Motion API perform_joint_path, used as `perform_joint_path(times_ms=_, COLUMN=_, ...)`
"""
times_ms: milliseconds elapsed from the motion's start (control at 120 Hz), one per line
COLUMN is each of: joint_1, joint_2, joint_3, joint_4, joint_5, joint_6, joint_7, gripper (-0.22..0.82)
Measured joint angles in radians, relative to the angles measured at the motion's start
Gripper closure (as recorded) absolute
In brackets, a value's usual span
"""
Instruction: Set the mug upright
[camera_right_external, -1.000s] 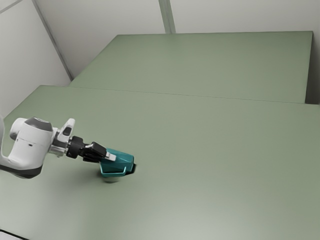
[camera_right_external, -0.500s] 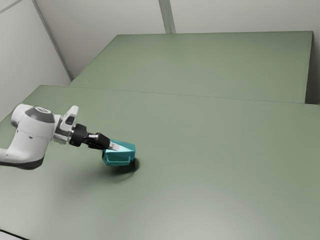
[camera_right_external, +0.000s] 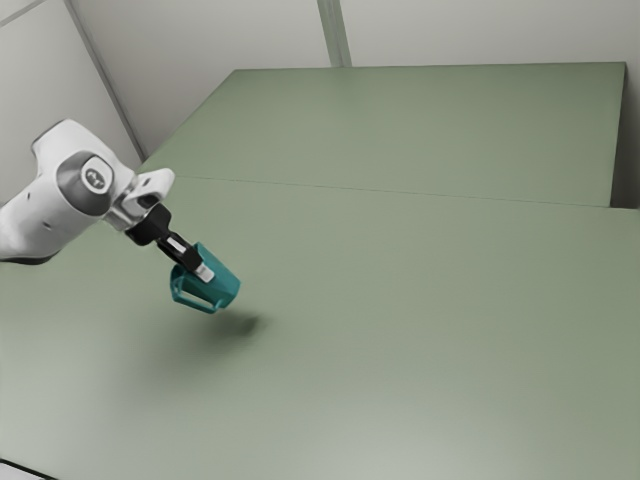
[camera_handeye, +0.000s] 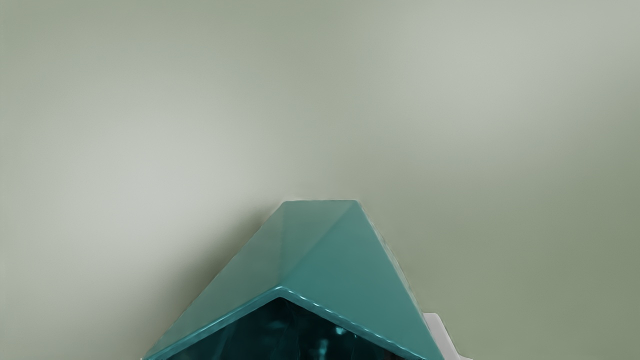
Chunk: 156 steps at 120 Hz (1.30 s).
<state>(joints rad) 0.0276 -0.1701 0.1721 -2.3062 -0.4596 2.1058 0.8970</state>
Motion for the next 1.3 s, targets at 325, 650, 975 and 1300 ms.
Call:
perform_joint_path(times_ms=325, joint_1=-0.026, joint_2=-0.022, joint_3=-0.048, joint_4=0.001, joint_5=0.318, joint_6=-0.004, joint_7=-0.216, gripper=0.79)
perform_joint_path(times_ms=650, joint_1=-0.062, joint_2=-0.064, joint_3=-0.08, joint_4=-0.03, joint_5=0.439, joint_6=0.008, joint_7=-0.422, gripper=0.79)
perform_joint_path(times_ms=975, joint_1=-0.073, joint_2=-0.061, joint_3=-0.11, joint_4=-0.072, joint_5=0.503, joint_6=0.064, joint_7=-0.598, gripper=0.79)
perform_joint_path(times_ms=1300, joint_1=-0.089, joint_2=-0.042, joint_3=-0.122, joint_4=-0.1, joint_5=0.55, joint_6=0.137, joint_7=-0.728, gripper=0.79)
